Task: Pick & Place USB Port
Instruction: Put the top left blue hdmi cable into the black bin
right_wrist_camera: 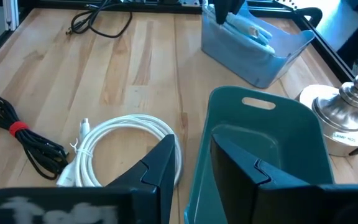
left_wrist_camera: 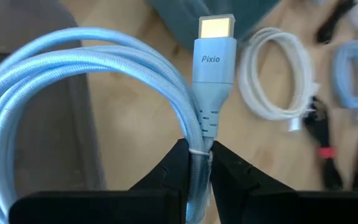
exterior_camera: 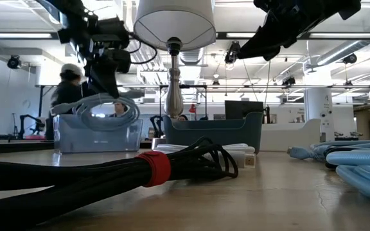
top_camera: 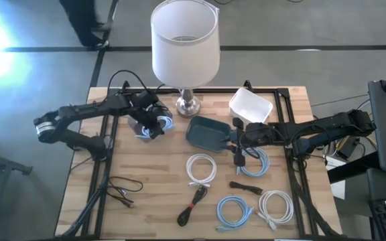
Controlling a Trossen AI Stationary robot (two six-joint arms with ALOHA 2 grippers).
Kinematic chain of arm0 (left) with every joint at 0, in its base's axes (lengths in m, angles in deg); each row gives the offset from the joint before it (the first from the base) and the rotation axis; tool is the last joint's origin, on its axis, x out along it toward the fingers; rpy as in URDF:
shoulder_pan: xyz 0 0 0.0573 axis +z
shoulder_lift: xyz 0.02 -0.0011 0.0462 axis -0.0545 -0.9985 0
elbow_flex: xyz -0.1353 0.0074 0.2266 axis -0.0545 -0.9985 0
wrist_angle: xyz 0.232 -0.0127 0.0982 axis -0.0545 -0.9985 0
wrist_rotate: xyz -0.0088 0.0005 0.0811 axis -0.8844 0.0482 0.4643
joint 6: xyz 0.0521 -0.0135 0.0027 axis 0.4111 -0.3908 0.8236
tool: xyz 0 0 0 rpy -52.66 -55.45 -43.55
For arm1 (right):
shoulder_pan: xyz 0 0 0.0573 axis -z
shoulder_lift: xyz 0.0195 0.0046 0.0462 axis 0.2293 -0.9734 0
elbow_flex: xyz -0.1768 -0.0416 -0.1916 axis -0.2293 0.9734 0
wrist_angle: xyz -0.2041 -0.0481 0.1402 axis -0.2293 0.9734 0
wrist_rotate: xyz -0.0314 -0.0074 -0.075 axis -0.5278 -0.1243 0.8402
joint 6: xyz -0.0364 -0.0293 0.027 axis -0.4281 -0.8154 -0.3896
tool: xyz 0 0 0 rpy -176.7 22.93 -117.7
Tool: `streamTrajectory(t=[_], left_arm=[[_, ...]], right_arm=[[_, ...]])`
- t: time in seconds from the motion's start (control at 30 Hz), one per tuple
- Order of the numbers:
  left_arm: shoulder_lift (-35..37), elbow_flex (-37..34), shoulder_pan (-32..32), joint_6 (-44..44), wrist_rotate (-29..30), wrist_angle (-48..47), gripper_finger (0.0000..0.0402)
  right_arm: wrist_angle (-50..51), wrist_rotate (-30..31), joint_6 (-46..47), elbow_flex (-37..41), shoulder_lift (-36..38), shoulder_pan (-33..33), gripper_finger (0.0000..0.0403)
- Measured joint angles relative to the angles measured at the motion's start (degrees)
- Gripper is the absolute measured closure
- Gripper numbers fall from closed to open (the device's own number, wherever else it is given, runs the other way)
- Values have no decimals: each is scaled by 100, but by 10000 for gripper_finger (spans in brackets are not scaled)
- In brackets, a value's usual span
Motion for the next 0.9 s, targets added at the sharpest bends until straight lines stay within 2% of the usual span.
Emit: streamTrajectory(t=[0.07, 0.27, 0.4, 0.67, 0.9], left_arm=[[0, -115, 112, -45, -200, 166, 351], [7, -204, 277, -83, -234, 171, 348], [7, -204, 282, -50, -176, 172, 328], [7, -204, 282, 34, 333, 172, 270], [6, -204, 280, 105, 962, 171, 239]], right_arm=[[0, -1, -1, 1, 0, 0, 309], [0, -2, -57, 11, 0, 0, 305], [-6, -2, -99, 11, 0, 0, 302], [-11, -2, -93, 11, 0, 0, 312], [-9, -2, -77, 11, 0, 0, 309]])
